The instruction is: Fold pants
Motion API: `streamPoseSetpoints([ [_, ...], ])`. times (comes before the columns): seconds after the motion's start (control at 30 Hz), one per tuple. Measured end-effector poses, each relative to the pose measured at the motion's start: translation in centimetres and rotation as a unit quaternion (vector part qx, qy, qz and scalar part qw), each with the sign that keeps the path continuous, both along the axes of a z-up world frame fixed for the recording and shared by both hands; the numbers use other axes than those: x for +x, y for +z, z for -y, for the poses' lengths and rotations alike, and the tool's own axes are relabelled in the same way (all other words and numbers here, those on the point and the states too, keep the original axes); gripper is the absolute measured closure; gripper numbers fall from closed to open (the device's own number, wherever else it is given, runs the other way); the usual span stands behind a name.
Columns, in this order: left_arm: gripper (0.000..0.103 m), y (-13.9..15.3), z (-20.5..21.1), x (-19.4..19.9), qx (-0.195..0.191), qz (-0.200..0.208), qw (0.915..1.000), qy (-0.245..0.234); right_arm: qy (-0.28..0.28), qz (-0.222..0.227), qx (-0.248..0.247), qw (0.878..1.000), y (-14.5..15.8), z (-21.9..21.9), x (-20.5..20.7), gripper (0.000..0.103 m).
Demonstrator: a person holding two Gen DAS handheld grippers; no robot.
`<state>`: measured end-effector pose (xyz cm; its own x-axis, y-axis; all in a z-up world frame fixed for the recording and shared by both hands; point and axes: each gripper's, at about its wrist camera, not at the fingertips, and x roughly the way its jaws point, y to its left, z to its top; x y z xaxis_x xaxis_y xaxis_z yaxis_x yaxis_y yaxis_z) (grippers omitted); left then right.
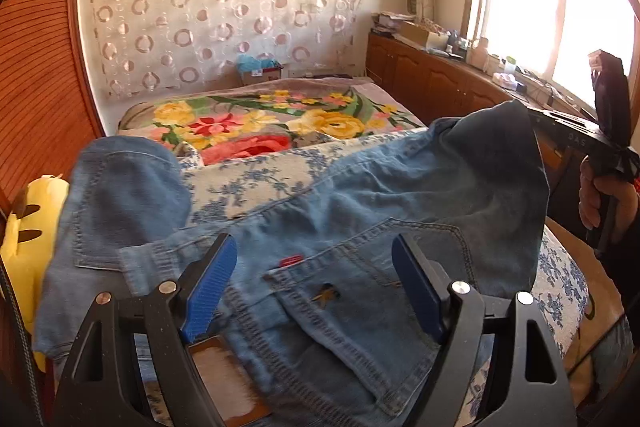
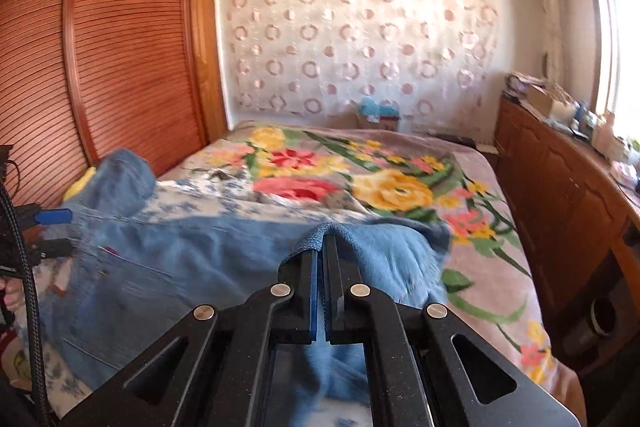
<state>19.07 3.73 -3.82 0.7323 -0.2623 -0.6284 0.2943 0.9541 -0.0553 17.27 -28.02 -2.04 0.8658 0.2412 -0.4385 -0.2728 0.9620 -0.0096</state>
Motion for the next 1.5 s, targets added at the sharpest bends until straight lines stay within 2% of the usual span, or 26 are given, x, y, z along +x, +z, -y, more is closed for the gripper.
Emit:
streamPoseSetpoints([
  [0.23,0.022,1.7,-3.6,-2.1,-0.007,0.02,0.9994,0.028,0.103,0.019,0.022,0.994,2.7,-8.6,-4.0,0.102],
  [0.4,0.022,2.3,-4.8,-3.6,-0.011,0.031,0.9988,0.037,0.145,-0.009,0.017,0.989,1.2,-12.1,-6.8,0.101],
  [0.53,0.022,2.1,-4.5,-4.1,-0.011,0.03,0.9989,0.034,0.139,-0.046,0.015,0.989,-1.8,-12.2,-8.2,0.101],
  [0.7,0.022,1.5,-3.9,-4.4,-0.005,0.026,0.9993,0.026,0.122,-0.085,0.023,0.989,-3.3,-11.0,-8.9,0.097],
  [0.97,0.022,1.4,-2.2,-4.2,-0.004,0.024,0.9996,0.016,0.095,-0.103,0.028,0.99,-1.9,-10.0,-7.3,0.096],
  [1.1,0.022,1.1,-1.1,-4.1,-0.002,0.02,0.9998,0.006,0.073,-0.103,0.026,0.992,-2.3,-8.6,-7.7,0.087],
  [1.2,0.022,0.4,0.1,-4.0,-0.001,0.013,0.9999,-0.008,0.052,-0.103,0.025,0.993,-2.2,-7.8,-8.4,0.082],
  [1.5,0.022,-1.9,4.7,-3.3,0.006,-0.013,0.9986,-0.051,0.036,-0.116,0.021,0.992,-2.3,-8.2,-7.5,0.079],
])
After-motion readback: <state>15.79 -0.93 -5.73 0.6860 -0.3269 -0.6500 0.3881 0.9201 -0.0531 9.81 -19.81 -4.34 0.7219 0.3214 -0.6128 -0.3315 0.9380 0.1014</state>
